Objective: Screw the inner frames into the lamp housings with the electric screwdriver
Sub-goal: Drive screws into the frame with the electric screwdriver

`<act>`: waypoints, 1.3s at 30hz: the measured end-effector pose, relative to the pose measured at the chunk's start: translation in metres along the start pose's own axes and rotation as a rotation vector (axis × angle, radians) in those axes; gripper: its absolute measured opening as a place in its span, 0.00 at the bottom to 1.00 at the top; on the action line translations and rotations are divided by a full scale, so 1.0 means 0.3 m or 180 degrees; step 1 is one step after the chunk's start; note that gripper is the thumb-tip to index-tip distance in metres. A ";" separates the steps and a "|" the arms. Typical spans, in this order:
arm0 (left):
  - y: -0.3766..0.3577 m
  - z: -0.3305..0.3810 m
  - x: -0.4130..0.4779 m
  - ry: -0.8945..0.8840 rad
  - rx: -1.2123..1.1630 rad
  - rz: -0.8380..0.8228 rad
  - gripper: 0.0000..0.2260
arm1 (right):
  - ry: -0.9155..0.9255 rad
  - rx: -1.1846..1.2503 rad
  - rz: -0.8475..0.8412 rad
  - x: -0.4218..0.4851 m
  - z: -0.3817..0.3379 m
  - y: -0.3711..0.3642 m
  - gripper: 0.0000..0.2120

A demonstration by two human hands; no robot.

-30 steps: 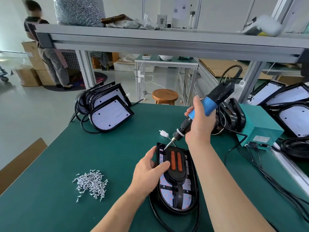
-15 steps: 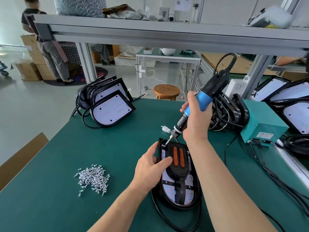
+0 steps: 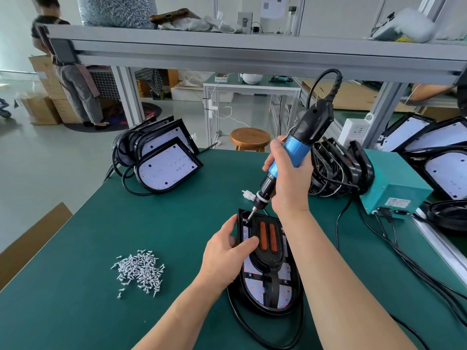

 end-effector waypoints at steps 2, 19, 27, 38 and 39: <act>0.000 0.004 0.000 -0.0027 0.0012 -0.0006 0.31 | 0.0028 0.0003 -0.0007 -0.006 -0.003 0.002 0.12; 0.004 0.004 0.007 0.0020 -0.0109 -0.0036 0.21 | 0.0065 -0.0063 0.0238 -0.021 0.009 0.013 0.10; 0.004 0.008 0.015 0.0106 -0.0208 -0.0084 0.25 | 0.0128 -0.0122 0.0012 -0.038 0.014 -0.020 0.09; -0.006 0.015 0.000 0.0083 -0.0274 -0.0261 0.23 | -0.0102 0.0032 -0.0279 -0.032 -0.017 0.011 0.13; -0.007 0.019 -0.003 0.0070 -0.0299 -0.0257 0.24 | -0.0095 0.0058 -0.0280 -0.029 -0.023 0.014 0.13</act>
Point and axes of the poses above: each hand's wrist, its own x-axis towards the middle knuckle, its own y-axis out of the back of the hand, z = x × y, the point moved 6 cm from there along x, towards the middle knuckle, and after that the axes turned 6 degrees about y, right-handed, at the moved point
